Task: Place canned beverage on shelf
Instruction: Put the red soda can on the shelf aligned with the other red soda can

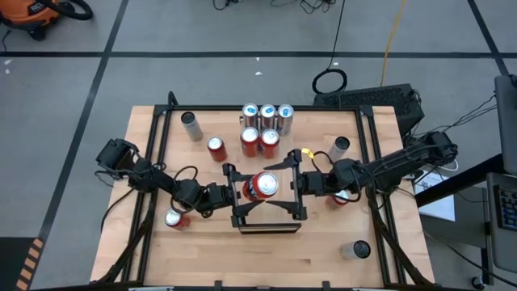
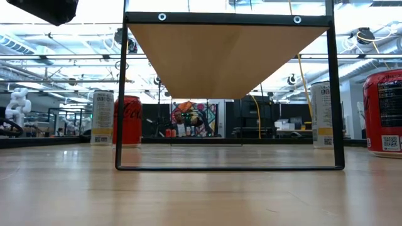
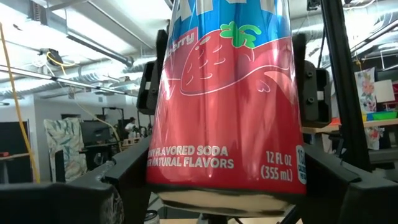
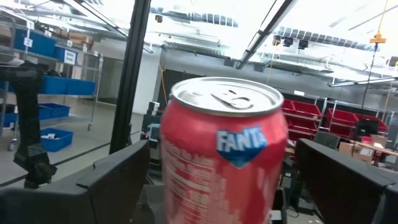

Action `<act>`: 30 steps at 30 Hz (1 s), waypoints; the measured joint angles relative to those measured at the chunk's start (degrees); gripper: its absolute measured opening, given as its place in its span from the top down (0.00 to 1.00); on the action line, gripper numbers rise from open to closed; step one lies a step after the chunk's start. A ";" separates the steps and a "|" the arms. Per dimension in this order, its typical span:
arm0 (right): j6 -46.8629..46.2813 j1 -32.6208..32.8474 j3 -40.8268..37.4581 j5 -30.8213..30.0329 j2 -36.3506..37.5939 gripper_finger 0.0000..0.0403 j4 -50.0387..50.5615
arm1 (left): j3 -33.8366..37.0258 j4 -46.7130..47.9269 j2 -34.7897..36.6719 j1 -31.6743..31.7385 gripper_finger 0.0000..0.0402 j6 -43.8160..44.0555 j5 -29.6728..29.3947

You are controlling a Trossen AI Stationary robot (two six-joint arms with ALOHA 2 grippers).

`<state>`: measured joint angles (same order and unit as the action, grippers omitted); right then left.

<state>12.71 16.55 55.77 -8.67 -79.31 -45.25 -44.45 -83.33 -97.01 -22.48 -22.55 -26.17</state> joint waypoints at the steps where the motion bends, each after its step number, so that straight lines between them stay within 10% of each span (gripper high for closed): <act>1: 0.00 -0.11 0.00 0.00 0.00 0.06 0.00 | 0.00 -0.01 0.00 0.00 0.28 -0.02 0.02; 30: -2.84 -3.51 0.37 5.92 -1.69 0.10 -1.27 | 0.00 0.42 0.00 1.86 0.28 1.27 1.22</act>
<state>9.87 13.04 56.14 -2.75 -81.00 -46.52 -44.45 -82.91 -97.01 -20.62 -21.28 -24.95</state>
